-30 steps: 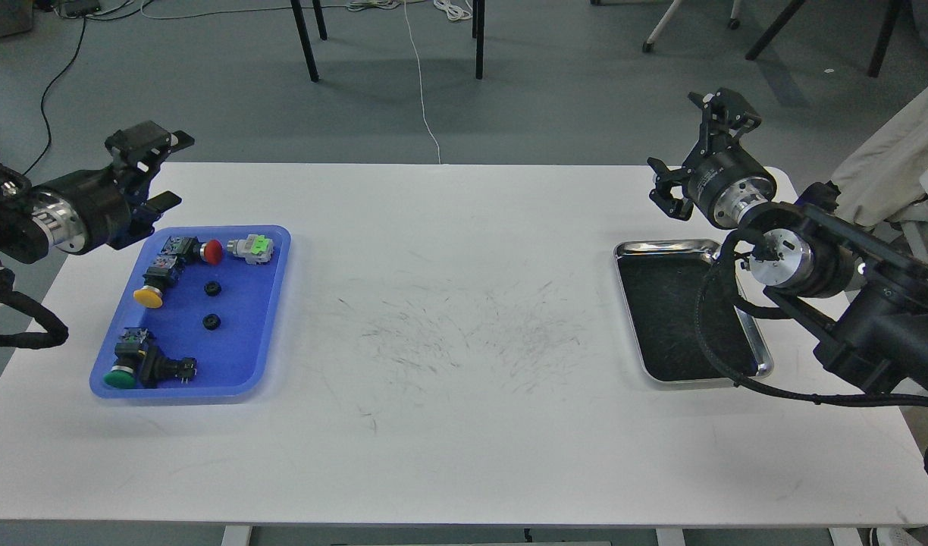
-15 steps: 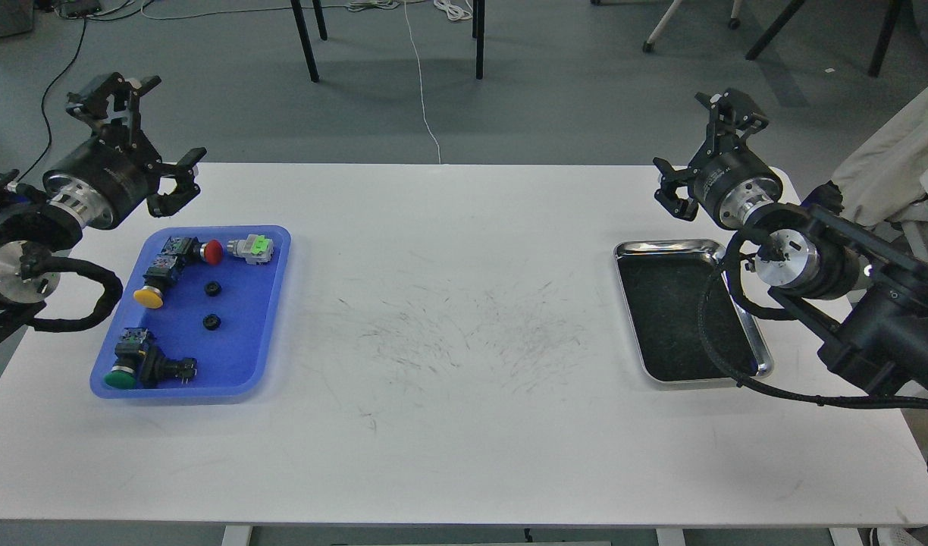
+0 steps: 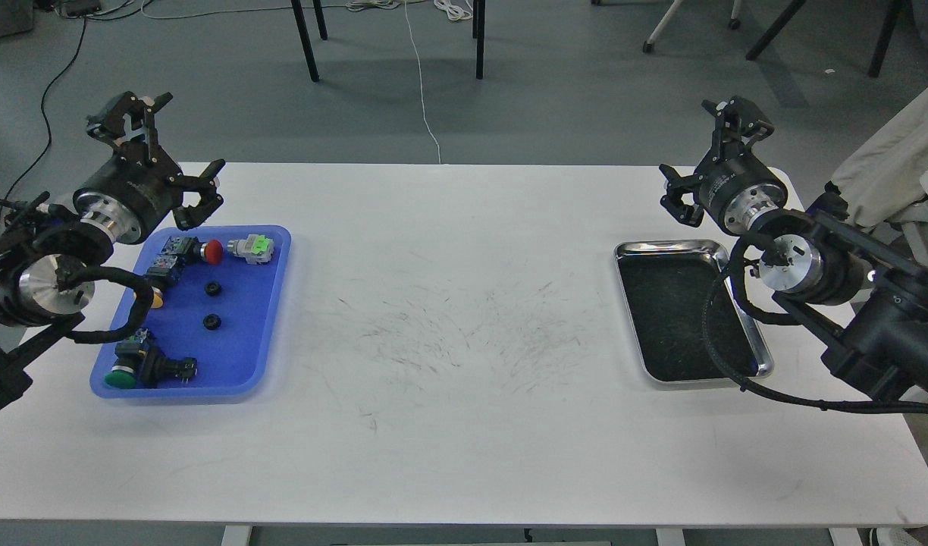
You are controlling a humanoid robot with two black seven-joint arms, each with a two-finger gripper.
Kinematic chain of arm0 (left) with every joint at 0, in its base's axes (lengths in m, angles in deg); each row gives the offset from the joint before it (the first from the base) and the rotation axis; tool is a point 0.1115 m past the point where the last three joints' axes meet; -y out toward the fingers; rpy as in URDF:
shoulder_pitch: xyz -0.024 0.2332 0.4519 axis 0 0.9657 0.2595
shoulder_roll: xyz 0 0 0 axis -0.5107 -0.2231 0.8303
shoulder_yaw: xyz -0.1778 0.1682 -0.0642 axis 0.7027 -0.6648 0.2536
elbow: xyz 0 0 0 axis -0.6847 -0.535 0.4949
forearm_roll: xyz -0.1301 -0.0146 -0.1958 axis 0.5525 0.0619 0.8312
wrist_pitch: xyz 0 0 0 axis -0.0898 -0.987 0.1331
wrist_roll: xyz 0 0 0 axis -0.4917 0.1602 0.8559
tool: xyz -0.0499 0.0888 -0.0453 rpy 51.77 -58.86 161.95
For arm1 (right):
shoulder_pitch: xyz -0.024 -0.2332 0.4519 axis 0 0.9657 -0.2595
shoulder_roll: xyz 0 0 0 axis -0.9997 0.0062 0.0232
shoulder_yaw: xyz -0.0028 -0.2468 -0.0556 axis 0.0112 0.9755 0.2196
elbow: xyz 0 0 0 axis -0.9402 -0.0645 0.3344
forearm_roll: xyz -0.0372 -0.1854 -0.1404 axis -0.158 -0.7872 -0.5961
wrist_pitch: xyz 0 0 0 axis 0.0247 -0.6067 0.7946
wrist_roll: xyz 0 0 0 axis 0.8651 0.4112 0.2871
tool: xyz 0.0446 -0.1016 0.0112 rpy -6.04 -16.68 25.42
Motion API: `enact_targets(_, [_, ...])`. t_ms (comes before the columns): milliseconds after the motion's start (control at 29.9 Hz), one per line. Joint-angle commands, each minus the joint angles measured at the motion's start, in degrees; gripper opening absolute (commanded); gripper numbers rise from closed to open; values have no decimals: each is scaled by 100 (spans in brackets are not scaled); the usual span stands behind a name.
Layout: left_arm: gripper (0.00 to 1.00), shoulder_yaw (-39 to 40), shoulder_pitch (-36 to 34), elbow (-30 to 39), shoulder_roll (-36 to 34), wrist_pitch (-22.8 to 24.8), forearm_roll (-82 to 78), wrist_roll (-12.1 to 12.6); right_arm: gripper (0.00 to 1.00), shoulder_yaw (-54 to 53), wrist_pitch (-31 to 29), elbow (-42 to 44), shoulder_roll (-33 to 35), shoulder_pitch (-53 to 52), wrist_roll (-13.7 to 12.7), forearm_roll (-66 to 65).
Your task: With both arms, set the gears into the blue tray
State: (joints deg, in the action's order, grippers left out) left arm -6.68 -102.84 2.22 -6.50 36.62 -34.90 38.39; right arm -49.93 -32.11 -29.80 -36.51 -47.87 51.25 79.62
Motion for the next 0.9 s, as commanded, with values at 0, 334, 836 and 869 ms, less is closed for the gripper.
enact_targets(0, [99, -401, -223, -275, -165, 206, -9, -27, 99, 57, 15, 10, -9, -9, 17, -18])
enact_targets(334, [99, -410, -391, -662, 45, 637, 88, 26, 99, 66, 50, 54, -27, 0, 26, -18])
enact_targets(836, [99, -428, -611, -785, 380, 751, 510, 457, 99, 92, -11, 195, -62, 9, 35, -35])
enact_targets(869, [99, -454, -611, -855, 371, 751, 492, 457, 99, 101, -20, 195, -71, 26, 35, -44])
